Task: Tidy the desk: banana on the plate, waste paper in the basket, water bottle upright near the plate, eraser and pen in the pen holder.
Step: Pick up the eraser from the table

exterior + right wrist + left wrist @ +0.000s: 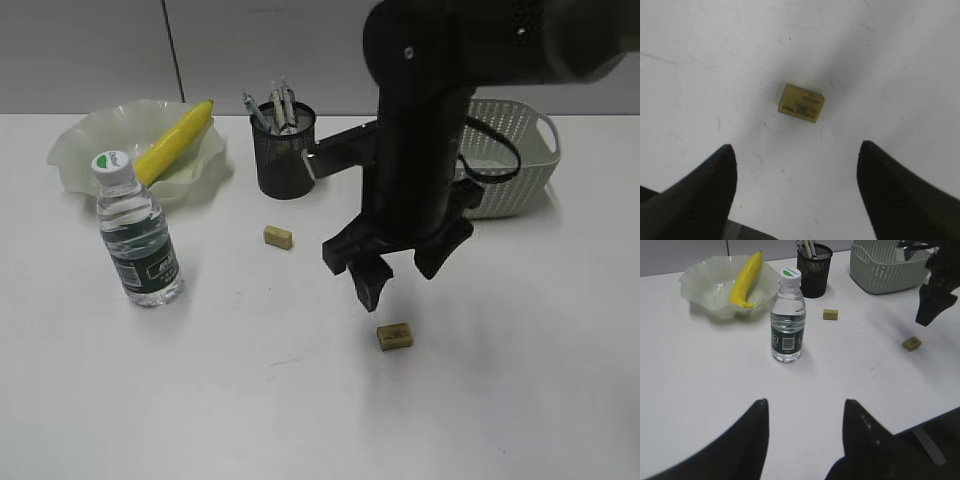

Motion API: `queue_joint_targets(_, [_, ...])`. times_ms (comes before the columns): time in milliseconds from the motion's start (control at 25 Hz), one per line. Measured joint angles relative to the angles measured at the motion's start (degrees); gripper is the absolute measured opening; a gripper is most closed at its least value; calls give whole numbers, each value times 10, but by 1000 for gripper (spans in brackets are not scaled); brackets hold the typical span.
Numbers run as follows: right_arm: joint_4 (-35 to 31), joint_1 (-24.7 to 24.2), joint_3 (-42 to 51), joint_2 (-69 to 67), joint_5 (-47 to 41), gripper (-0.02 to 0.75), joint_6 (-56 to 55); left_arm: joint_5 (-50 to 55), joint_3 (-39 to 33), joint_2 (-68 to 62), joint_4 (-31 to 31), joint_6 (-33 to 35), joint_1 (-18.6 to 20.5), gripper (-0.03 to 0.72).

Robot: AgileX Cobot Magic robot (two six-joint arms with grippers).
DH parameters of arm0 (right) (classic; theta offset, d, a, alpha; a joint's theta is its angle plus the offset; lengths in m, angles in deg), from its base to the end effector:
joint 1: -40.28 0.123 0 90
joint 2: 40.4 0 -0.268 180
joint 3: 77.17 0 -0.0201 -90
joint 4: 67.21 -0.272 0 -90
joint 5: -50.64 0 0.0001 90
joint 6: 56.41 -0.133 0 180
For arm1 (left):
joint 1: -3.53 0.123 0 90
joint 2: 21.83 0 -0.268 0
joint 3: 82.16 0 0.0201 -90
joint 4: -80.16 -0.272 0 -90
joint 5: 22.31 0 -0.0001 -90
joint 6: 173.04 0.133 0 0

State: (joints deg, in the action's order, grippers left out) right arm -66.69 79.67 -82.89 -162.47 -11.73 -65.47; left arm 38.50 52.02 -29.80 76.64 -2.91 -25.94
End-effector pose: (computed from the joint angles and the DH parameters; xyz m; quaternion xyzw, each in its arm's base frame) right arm 0.3081 0.2516 0.1144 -0.2636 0.9646 0.0009 0.0118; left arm 0.0583 -0.0248 0.2818 0.1413 0.8292 -0.1529 0.5188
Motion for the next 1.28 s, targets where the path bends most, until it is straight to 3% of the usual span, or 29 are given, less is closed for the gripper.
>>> queue_joint_targets(720, [-5,-4,-22,-119,9,577,-29,0,0,0,0,0,0,360])
queue_joint_targets(920, [-5,-9,-22,-132,9,486,-29,0,0,0,0,0,0,360])
queue_joint_targets(1080, [-5,-15,-23,-136,8,307,-27,0,0,0,0,0,0,360])
queue_joint_targets(1280, [-5,-17,-37,-136,4,309,-13,0,0,0,0,0,0,360])
